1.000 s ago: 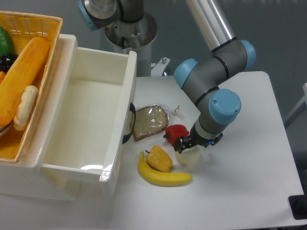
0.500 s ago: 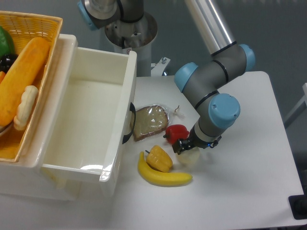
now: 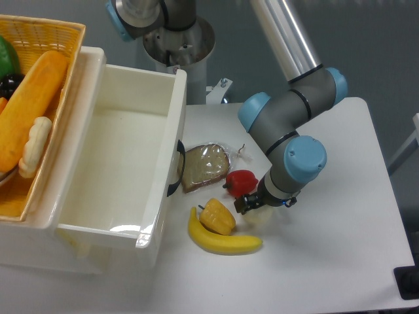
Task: Pick up the pear
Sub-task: 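Close the gripper around the white pear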
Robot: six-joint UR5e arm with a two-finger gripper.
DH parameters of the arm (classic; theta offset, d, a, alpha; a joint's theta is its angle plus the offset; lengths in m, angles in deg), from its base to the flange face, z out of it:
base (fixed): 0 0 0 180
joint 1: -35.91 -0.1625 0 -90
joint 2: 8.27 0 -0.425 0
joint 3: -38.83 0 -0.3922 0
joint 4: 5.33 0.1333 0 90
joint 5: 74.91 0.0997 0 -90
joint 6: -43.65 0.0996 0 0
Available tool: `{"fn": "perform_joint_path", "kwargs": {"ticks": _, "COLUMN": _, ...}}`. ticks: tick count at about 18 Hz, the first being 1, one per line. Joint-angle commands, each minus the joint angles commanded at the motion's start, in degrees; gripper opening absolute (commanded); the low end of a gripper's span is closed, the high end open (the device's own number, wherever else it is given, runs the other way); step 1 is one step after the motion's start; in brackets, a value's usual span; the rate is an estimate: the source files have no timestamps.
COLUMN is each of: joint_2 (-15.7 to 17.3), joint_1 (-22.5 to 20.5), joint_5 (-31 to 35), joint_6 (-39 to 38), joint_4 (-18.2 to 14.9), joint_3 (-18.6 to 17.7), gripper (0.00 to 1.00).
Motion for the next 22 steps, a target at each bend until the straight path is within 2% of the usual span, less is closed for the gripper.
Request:
{"fn": "perform_joint_path", "kwargs": {"ticks": 13, "joint_2": -0.4, "joint_1": 0.6, "joint_5": 0.1, "joint_6": 0.4, "joint_4": 0.1, "joint_3": -0.2, "gripper": 0.99}}
{"fn": "perform_joint_path", "kwargs": {"ticks": 22, "joint_2": -0.4, "joint_1": 0.7, "joint_5": 0.1, "joint_6": 0.7, "joint_4": 0.1, "joint_3": -0.1, "gripper": 0.83}}
